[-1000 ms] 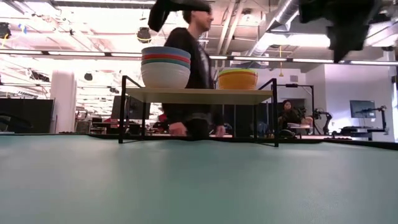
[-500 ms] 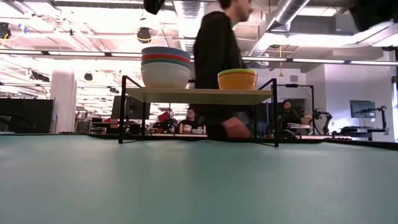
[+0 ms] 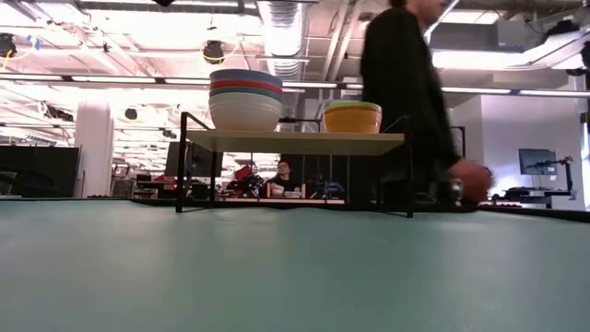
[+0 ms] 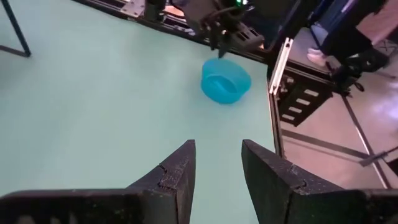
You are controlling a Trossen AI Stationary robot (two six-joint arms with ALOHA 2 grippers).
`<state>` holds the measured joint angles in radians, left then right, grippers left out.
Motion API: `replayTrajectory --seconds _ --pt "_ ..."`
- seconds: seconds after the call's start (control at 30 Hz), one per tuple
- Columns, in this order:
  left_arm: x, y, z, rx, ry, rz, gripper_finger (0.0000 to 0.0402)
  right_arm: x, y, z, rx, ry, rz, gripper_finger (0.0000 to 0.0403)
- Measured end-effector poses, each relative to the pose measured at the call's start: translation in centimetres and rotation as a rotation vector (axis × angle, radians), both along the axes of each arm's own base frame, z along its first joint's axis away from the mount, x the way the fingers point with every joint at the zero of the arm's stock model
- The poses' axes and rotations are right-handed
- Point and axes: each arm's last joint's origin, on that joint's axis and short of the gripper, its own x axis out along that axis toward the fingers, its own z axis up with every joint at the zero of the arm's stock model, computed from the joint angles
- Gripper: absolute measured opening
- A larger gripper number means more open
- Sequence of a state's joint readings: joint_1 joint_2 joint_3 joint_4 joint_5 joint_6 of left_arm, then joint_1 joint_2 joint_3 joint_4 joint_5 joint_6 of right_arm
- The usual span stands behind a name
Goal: Place and stack bowls onto a shelf
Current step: Stack the small blue bowl on the small light green bowl on the shelf
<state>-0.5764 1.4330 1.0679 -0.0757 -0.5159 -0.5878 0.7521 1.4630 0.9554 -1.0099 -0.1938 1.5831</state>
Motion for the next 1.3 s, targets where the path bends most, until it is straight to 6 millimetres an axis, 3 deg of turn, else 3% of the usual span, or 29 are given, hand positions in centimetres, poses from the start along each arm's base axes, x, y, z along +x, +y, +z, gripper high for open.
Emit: replayTrajectory --seconds 0.43,0.57,0.87,1.3 --pt "-1.4 -2.1 0.0 -0.067 -0.008 -0.007 0.0114 0.6 2.5 -4.1 -0.056 0.083 0.035 0.0155" --pt "-1.5 -2.2 0.0 -0.065 -0.008 -0.011 0.0114 1.0 2.9 -4.5 -0.032 0.069 0.014 0.0132" --pt "-1.4 -2.1 0.0 -0.063 -0.007 -0.01 0.0114 1.6 2.9 -4.3 0.003 0.047 -0.021 0.0024" --pt "-0.5 -0.7 0.0 -0.1 -0.007 0.053 0.0114 4.6 2.1 -0.2 -0.084 -0.047 -0.034 0.0024"
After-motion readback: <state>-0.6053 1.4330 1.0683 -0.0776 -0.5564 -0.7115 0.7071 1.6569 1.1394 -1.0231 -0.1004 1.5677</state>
